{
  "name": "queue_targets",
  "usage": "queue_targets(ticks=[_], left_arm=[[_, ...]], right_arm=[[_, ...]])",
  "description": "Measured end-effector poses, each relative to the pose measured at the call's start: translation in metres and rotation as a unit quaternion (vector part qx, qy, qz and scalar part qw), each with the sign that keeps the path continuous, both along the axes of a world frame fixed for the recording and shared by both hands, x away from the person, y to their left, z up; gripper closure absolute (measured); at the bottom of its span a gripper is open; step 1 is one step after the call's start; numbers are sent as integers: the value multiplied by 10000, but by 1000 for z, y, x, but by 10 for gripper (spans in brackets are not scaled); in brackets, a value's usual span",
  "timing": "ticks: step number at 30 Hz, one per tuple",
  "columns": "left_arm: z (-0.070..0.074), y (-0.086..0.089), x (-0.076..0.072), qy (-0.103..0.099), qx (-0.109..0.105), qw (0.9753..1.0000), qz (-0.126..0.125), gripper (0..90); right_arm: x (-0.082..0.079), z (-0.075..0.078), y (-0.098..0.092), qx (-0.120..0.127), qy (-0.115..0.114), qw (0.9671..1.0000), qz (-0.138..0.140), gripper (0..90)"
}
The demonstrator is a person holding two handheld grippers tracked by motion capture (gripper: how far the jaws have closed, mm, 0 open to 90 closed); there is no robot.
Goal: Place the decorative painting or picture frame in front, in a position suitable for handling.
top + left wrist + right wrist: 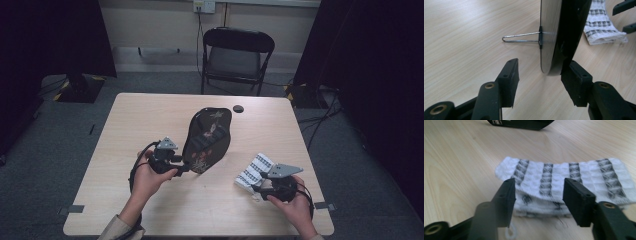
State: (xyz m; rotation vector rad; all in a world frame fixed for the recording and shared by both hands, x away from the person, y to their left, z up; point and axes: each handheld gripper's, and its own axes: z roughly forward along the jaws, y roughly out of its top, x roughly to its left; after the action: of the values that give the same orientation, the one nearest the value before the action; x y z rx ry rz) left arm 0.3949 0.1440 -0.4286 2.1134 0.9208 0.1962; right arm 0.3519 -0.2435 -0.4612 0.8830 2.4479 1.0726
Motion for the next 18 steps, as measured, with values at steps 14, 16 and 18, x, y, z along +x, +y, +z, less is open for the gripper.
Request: queue_targets(ticks=[14, 16, 18], left_arm=[[-11, 2, 0, 36, -6, 10000, 25, 471], [-11, 2, 0, 13, -5, 10000, 31, 472], [-10, 2, -1, 17, -38, 10000, 23, 473]], right_arm=[[24, -15, 36, -161, 265, 9993, 224, 698], [23, -16, 36, -173, 242, 9992, 248, 698], [19, -16, 32, -133, 236, 9992, 294, 692]])
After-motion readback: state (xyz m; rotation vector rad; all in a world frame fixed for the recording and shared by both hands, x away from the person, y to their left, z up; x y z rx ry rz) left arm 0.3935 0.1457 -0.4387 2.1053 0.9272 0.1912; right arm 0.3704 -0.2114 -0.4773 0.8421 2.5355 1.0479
